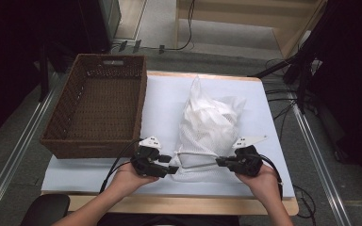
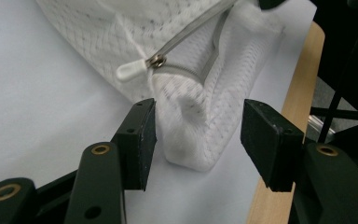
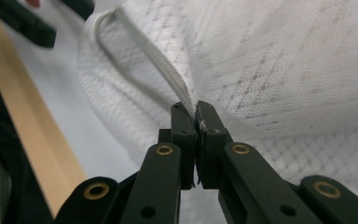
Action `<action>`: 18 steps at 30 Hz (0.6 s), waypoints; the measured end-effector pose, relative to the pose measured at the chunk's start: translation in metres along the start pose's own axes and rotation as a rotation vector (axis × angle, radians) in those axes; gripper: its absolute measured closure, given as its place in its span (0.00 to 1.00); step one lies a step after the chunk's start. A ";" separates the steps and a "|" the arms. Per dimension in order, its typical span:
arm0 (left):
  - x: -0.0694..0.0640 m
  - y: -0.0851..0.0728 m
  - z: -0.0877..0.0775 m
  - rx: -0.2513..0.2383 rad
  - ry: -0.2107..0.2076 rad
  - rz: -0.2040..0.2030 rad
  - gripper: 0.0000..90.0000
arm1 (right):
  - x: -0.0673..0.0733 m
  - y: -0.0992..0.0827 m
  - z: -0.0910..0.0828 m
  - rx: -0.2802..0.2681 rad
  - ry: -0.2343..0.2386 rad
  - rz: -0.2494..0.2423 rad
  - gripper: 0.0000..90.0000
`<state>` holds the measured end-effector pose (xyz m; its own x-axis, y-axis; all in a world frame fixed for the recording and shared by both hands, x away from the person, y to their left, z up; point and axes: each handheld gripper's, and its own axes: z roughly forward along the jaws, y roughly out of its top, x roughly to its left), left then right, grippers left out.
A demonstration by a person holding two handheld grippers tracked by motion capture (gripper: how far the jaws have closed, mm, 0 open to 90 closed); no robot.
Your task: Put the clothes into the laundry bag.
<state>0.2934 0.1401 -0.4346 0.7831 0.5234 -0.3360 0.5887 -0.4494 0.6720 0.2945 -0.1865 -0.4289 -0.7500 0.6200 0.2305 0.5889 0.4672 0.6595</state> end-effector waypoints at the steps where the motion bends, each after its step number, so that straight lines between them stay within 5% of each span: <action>1: 0.000 0.001 -0.001 -0.009 0.002 0.000 0.51 | 0.004 -0.002 0.000 0.013 -0.010 -0.006 0.98; 5: -0.001 0.006 0.002 -0.010 0.011 0.012 0.50 | 0.006 -0.010 0.002 0.071 -0.049 0.003 0.80; 8: -0.002 0.007 0.002 -0.007 0.022 0.029 0.50 | 0.002 -0.010 -0.002 0.032 -0.051 -0.002 0.62; 18: -0.002 0.011 -0.011 -0.031 0.043 0.069 0.45 | -0.006 -0.009 -0.023 -0.113 -0.050 -0.007 0.43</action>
<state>0.2964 0.1418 -0.4194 0.8117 0.5231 -0.2600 0.5268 -0.4633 0.7126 0.2872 -0.2090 -0.4201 -0.7362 0.6490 0.1920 0.5444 0.3993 0.7377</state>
